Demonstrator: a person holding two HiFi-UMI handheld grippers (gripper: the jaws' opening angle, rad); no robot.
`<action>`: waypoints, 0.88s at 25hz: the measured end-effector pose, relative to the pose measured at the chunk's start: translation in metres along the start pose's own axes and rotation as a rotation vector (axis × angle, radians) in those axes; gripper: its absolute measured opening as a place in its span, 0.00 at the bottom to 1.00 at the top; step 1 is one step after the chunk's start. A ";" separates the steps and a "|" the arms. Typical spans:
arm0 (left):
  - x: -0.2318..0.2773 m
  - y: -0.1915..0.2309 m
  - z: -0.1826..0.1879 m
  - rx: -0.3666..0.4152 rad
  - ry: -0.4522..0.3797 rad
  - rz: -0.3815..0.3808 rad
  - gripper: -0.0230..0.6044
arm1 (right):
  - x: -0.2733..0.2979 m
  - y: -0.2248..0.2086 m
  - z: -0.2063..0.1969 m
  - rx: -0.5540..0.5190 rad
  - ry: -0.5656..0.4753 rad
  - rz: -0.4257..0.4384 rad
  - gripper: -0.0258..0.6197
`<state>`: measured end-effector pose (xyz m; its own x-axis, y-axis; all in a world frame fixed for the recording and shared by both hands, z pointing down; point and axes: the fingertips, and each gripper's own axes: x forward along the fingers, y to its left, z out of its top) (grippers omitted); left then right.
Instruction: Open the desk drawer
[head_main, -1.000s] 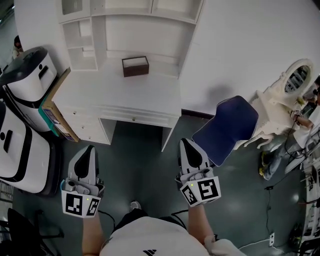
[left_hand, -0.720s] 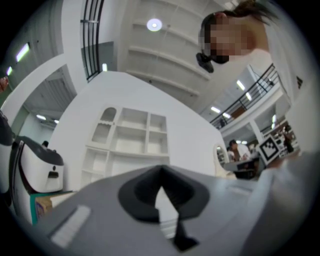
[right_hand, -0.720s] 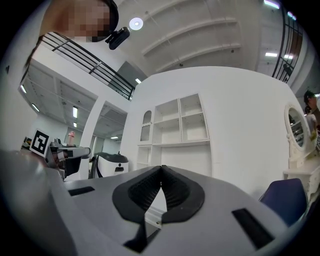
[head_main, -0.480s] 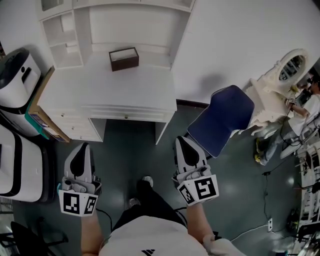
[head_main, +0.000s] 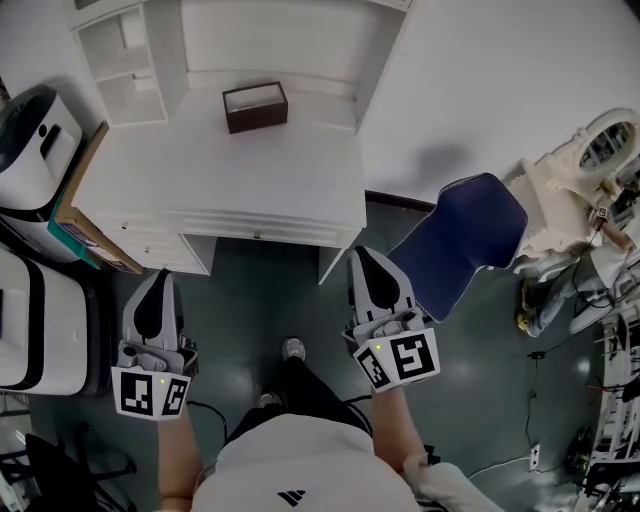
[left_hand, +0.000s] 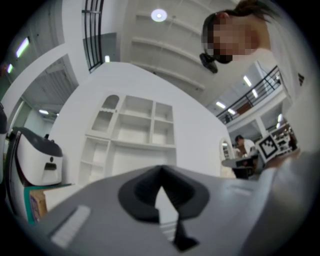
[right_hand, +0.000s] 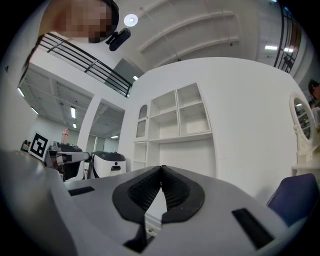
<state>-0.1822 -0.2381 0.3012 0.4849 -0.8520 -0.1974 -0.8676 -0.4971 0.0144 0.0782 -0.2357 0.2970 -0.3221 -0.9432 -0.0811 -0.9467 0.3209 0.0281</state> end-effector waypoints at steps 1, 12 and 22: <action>0.009 0.002 -0.001 0.001 0.000 0.002 0.04 | 0.009 -0.005 0.000 -0.001 0.001 0.005 0.02; 0.078 0.004 -0.064 -0.042 0.110 0.012 0.04 | 0.073 -0.041 -0.038 0.013 0.087 0.063 0.02; 0.110 -0.014 -0.154 -0.106 0.290 -0.021 0.04 | 0.094 -0.051 -0.089 0.084 0.188 0.111 0.02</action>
<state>-0.0997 -0.3497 0.4304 0.5269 -0.8453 0.0888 -0.8482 -0.5162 0.1187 0.0965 -0.3484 0.3766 -0.4263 -0.8984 0.1051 -0.9045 0.4225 -0.0576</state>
